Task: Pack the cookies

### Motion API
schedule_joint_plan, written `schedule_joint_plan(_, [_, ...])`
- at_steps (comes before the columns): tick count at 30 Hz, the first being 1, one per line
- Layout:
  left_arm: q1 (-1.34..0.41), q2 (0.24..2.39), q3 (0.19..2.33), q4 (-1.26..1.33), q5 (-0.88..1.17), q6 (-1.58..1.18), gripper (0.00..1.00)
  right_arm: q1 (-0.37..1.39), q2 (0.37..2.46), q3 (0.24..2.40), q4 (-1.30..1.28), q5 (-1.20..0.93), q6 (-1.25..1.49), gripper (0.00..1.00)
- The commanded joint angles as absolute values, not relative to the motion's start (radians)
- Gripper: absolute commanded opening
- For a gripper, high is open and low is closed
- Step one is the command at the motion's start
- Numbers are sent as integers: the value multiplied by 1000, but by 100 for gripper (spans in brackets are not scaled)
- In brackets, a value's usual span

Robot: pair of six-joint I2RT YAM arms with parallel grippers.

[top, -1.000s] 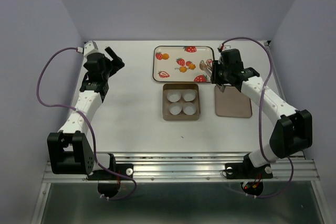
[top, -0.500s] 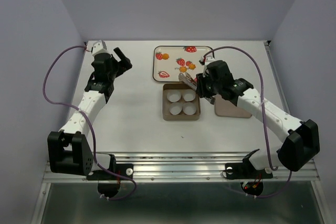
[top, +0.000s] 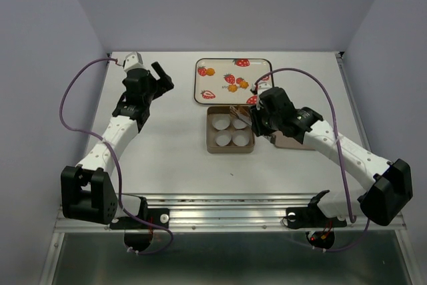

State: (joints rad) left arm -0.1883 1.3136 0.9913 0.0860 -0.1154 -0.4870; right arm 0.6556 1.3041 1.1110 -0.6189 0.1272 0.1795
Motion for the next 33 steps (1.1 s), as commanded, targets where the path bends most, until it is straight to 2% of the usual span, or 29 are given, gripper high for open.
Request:
schedule_joint_plan(1, [-201, 1290, 989, 92, -144, -474, 99, 669, 1267, 1105, -630, 141, 161, 34])
schedule_joint_plan(33, [-219, 1299, 1005, 75, -183, -463, 99, 669, 1356, 1094, -635, 170, 163, 35])
